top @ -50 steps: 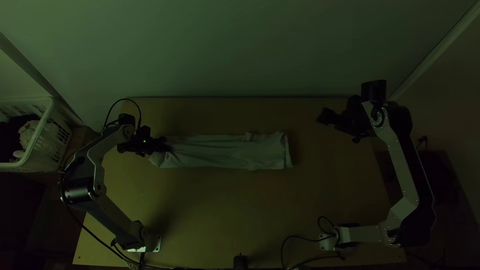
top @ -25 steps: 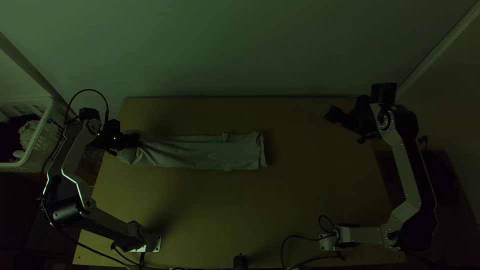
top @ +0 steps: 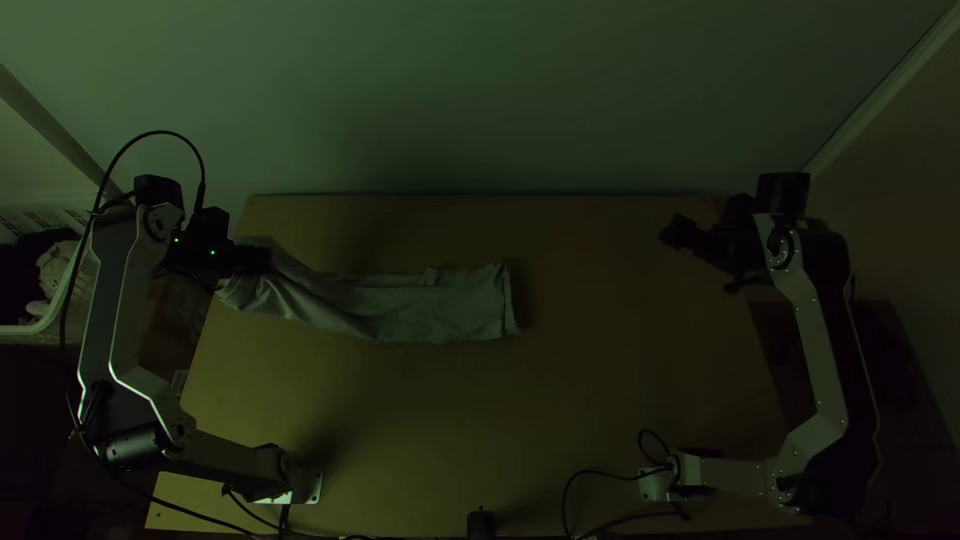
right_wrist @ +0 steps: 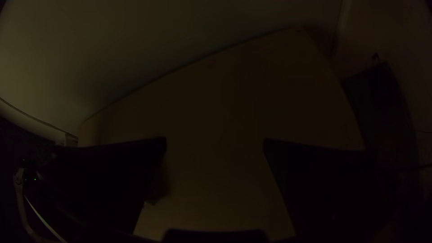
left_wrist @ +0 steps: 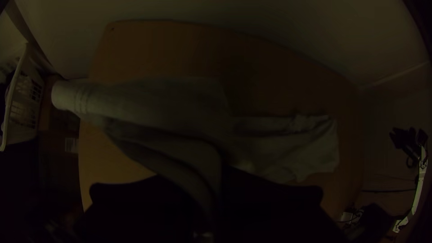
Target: Fold the t-shirt
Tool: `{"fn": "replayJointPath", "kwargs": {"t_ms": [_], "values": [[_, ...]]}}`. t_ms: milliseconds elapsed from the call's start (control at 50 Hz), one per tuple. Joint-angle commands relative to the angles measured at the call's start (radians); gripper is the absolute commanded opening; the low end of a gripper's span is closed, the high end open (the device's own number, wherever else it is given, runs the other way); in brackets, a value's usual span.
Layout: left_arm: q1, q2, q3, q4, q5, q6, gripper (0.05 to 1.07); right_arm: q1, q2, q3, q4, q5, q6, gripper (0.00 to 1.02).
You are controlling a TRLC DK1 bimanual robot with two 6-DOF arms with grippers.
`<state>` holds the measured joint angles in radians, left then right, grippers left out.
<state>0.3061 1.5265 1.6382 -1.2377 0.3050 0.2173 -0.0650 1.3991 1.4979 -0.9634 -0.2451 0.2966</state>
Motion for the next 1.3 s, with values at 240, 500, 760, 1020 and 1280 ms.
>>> {"fn": "replayJointPath", "kwargs": {"t_ms": [240,500,760,1020,1280], "values": [[-0.269,-0.019,0.144,-0.075,-0.089,-0.154,0.08,-0.064,-0.074,-0.056,0.005,-0.017,-0.043,0.98],[-0.490,0.050,0.233,-0.080,-0.150,-0.282,0.08,-0.090,-0.120,-0.097,0.005,-0.026,-0.047,0.98],[-0.627,0.150,0.322,-0.077,-0.167,-0.345,0.08,-0.114,-0.166,-0.130,0.005,-0.026,-0.040,0.98],[-0.751,0.282,0.439,-0.074,-0.187,-0.418,0.08,-0.160,-0.222,-0.166,0.005,-0.026,-0.047,0.98],[-0.866,0.419,0.548,-0.074,-0.214,-0.466,0.08,-0.211,-0.255,-0.176,0.003,-0.037,-0.065,0.98]]}}
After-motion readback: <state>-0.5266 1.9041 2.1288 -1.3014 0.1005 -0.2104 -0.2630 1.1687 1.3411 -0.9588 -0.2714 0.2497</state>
